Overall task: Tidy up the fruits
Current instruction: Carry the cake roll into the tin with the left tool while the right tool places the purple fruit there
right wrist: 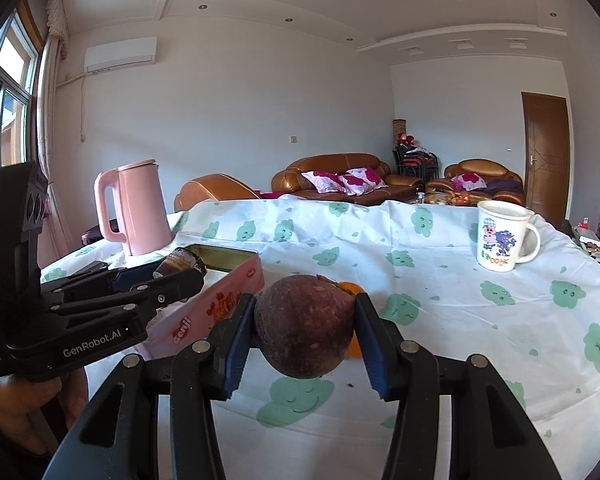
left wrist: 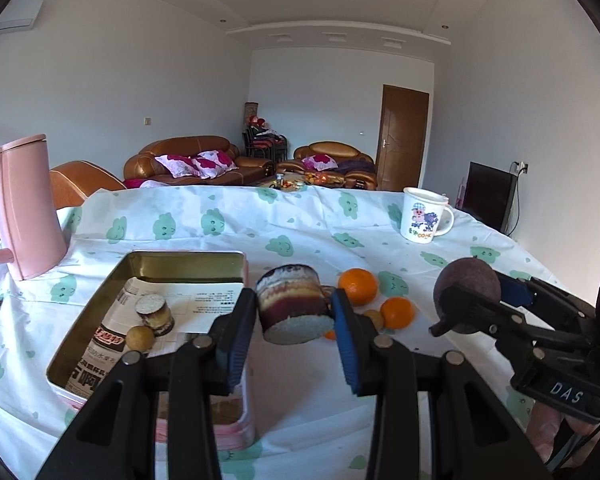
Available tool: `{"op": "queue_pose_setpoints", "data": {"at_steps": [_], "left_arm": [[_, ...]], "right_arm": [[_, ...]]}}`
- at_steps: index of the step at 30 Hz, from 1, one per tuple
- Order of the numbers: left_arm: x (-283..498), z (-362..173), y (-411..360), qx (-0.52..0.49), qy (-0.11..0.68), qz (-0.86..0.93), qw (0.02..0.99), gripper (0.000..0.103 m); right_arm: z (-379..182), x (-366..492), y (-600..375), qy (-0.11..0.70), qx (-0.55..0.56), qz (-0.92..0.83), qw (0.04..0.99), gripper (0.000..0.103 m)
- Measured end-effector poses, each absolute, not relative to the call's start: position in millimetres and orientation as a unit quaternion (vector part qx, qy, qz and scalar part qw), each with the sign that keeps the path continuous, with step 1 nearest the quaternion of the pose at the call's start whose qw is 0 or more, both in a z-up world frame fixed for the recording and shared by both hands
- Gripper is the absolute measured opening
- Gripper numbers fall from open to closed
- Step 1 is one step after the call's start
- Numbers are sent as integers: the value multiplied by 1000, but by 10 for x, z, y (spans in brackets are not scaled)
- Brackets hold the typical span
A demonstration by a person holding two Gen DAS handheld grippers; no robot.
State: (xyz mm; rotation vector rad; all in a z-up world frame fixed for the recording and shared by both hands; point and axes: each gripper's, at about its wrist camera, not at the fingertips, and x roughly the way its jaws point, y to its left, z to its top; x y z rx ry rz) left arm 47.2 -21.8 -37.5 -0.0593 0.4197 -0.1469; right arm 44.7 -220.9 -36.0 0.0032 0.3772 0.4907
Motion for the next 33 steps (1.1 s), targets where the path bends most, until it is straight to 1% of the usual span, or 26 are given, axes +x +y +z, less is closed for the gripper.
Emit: {"op": "queue_pose_setpoints", "data": {"at_steps": [7, 14, 22, 29, 33], "left_arm": [[523, -354, 335, -52, 213, -11, 976, 40], [624, -449, 758, -68, 238, 24, 969, 40], [733, -523, 947, -65, 265, 36, 961, 40], [799, -582, 1006, -68, 287, 28, 955, 40], [861, -610, 1048, -71, 303, 28, 950, 40]], "right_arm": [[-236, 638, -1684, 193, -24, 288, 938, 51], [-275, 802, -1148, 213, -50, 323, 921, 51], [-481, 955, -663, 243, -80, 343, 904, 51], [-565, 1017, -460, 265, -97, 349, 894, 51], [-639, 1118, -403, 299, -101, 350, 882, 51]]}}
